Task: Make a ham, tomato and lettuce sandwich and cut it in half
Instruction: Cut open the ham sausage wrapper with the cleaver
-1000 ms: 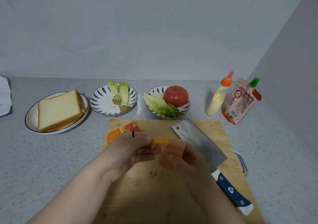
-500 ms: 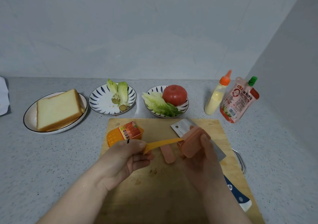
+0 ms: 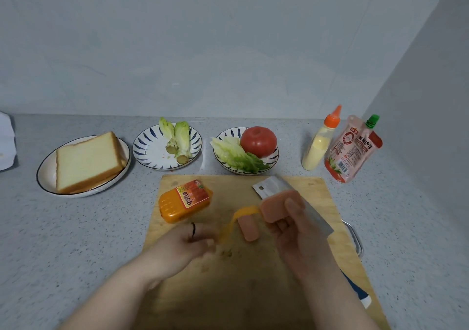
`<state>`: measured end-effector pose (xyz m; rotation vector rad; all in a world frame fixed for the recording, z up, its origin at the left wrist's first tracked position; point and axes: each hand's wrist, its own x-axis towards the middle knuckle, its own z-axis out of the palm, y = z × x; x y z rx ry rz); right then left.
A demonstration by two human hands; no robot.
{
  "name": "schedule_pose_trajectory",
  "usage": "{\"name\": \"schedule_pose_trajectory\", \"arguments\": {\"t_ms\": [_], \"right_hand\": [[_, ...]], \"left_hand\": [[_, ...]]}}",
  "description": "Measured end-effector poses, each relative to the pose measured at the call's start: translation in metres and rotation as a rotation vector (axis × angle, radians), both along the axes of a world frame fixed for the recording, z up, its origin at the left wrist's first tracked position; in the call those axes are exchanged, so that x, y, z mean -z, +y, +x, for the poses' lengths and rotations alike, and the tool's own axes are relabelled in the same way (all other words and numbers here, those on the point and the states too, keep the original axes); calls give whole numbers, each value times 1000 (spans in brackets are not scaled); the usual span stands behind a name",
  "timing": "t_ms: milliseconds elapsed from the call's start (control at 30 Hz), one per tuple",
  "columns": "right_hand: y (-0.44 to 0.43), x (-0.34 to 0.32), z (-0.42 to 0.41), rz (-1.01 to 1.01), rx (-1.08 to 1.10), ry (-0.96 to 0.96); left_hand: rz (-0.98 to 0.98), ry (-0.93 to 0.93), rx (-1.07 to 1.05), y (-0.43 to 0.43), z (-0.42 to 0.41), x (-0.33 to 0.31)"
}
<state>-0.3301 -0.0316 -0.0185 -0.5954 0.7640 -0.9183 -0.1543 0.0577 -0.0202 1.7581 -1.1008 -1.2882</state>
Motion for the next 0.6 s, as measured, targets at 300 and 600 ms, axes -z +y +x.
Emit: {"name": "schedule_pose_trajectory", "arguments": {"t_ms": [300,600], "right_hand": [[11,9,9,-283,-102,566],[28,4,14,-531,-402,802]], "left_hand": [[-406,-988,21,-26,-19,-6],[-493,-745,-207,-23,-22,-21]]}}
